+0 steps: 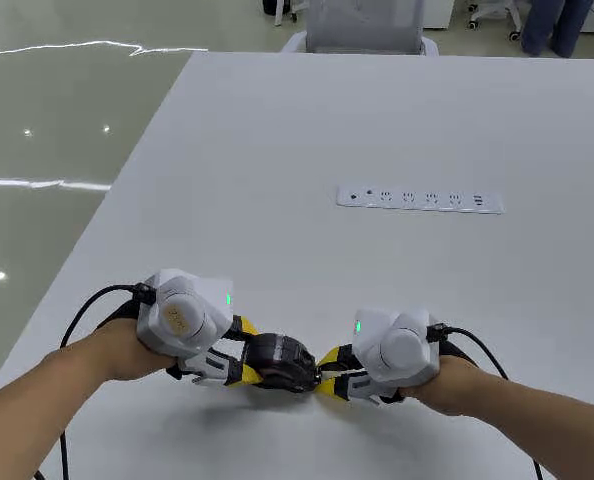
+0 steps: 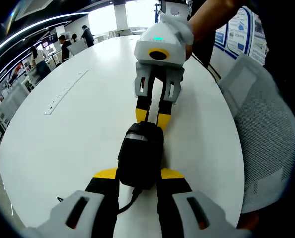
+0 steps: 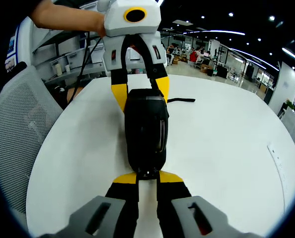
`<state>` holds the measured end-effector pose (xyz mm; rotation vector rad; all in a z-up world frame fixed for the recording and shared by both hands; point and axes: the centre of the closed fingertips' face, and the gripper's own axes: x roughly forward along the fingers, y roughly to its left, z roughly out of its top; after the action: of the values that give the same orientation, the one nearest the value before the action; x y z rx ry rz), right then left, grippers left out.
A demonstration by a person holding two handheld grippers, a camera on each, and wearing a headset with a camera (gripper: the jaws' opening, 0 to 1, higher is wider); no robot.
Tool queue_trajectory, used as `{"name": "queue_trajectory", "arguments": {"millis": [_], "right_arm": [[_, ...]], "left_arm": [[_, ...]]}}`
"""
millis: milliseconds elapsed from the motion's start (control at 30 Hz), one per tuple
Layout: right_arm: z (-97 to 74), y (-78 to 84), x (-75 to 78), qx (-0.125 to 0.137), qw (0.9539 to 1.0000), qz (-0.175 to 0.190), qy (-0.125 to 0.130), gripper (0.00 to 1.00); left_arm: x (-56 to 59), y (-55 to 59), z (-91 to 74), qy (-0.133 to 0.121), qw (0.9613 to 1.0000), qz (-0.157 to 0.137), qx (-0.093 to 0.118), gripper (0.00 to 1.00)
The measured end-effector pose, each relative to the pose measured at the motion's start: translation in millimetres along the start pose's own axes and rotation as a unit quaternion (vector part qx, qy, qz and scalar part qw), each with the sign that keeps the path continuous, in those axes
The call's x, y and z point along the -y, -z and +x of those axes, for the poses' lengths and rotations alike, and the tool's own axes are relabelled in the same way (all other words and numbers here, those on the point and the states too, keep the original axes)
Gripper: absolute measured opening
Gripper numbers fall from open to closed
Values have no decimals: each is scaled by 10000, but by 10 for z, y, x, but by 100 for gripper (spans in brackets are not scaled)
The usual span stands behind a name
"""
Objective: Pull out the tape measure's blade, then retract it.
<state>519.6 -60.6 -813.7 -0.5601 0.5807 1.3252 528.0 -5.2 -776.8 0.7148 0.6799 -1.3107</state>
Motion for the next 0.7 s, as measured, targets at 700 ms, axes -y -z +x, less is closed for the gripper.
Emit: {"name": "queue_trajectory", "arguments": {"millis": [700], "right_arm": [[-24, -4, 16, -22, 10000, -50, -1, 11]], "left_arm": [[-5, 10, -9, -25, 10000, -20, -8, 24]]}}
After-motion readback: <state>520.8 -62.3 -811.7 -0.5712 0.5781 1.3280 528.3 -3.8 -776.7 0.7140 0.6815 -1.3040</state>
